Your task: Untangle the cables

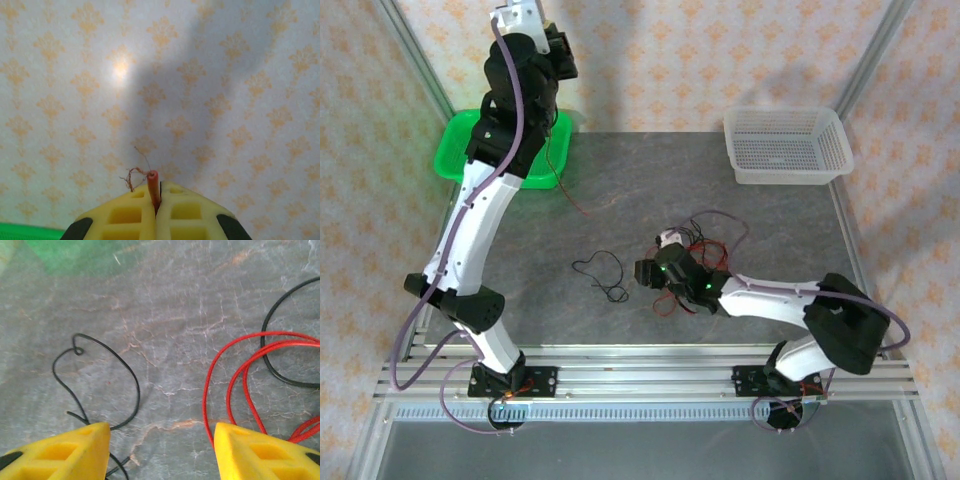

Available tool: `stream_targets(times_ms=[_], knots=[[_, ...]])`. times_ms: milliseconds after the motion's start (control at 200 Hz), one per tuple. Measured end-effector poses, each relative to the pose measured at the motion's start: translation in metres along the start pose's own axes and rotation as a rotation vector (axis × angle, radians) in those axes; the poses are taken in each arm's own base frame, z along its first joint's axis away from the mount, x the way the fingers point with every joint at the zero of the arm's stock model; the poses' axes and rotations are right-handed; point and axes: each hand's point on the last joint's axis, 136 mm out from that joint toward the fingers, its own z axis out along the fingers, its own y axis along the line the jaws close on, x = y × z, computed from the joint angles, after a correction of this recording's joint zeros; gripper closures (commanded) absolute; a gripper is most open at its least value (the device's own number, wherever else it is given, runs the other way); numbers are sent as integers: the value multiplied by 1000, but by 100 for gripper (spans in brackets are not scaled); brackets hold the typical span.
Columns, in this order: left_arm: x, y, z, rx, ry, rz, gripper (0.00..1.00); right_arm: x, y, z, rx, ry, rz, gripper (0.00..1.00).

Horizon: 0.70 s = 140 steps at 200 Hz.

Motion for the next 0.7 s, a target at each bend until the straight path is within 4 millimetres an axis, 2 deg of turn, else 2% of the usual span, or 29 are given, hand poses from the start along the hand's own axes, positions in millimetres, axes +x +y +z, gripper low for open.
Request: stream_targets(times_ms=[170,300,460,566,701], knots=[[-41,7,0,-28,-171,22,100,-9,3,-13,-22,-30,26,43],[-62,15,-1,-64,-270,49,100,-9,3,-16,-22,-30,36,43],[-87,40,4,-145,-405,63,100,-7,1,-16,-12,-19,38,43],[-90,60,17,-202,-461,74,100,-5,-1,-16,-1,-12,40,43],[-81,77,46,-252,-490,88,100,-3,-5,-17,17,-7,39,43]])
